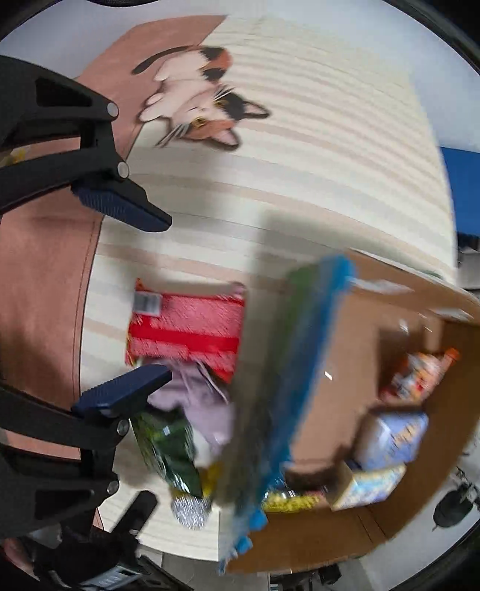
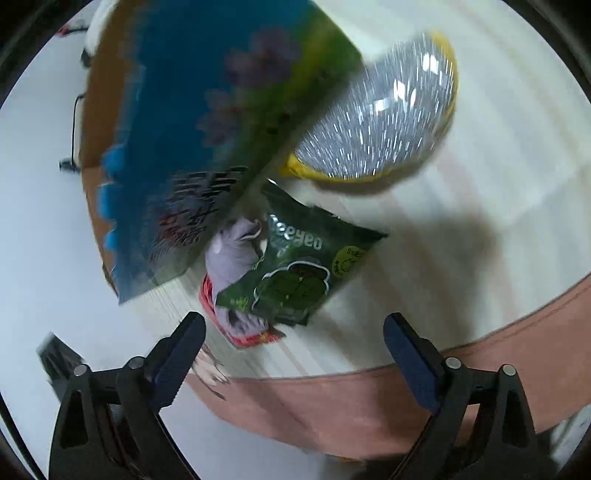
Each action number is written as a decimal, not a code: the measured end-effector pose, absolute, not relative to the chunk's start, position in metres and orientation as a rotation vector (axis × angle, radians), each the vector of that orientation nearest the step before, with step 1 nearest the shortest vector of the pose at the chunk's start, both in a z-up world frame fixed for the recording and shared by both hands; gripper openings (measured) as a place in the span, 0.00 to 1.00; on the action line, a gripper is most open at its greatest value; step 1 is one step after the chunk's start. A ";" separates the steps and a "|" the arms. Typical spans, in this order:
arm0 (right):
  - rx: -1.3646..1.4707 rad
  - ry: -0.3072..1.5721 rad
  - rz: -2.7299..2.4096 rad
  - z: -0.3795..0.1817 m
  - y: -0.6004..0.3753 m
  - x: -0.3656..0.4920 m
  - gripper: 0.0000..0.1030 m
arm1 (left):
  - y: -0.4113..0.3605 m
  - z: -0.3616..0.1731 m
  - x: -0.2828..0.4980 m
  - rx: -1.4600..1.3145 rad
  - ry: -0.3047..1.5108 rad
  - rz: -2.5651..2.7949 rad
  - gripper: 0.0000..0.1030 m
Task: Organize soft objects
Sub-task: 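Grasp the red snack pack with the left tool while the right grasps the green bag, then lower both packs into the box and open both tools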
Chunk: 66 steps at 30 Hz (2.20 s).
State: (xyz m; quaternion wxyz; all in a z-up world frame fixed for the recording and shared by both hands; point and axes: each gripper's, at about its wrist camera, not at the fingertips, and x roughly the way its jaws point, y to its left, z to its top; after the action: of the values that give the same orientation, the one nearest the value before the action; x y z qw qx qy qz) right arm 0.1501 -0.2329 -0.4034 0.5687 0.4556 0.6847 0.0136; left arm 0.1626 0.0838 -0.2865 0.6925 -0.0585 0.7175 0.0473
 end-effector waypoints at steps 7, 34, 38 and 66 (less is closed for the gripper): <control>1.230 1.580 -0.007 -0.441 -0.211 0.152 0.69 | 0.100 -0.305 0.155 -0.166 1.653 0.115 0.71; -0.066 1.787 0.060 -0.399 -0.144 0.146 0.42 | 0.022 -0.362 0.178 0.076 1.694 -0.002 0.70; -0.117 1.796 0.087 -0.415 -0.116 0.123 0.41 | 0.036 -0.363 0.161 0.045 1.694 -0.013 0.54; 0.063 1.723 0.273 -0.366 -0.081 0.073 0.34 | 0.023 -0.292 0.117 -0.016 1.603 -0.032 0.42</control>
State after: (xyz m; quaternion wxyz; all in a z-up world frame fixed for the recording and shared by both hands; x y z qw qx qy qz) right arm 0.0733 -0.0807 -0.3662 0.6427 0.0275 0.7562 0.1197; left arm 0.1172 0.0227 -0.2917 0.6955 -0.0073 0.7183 -0.0143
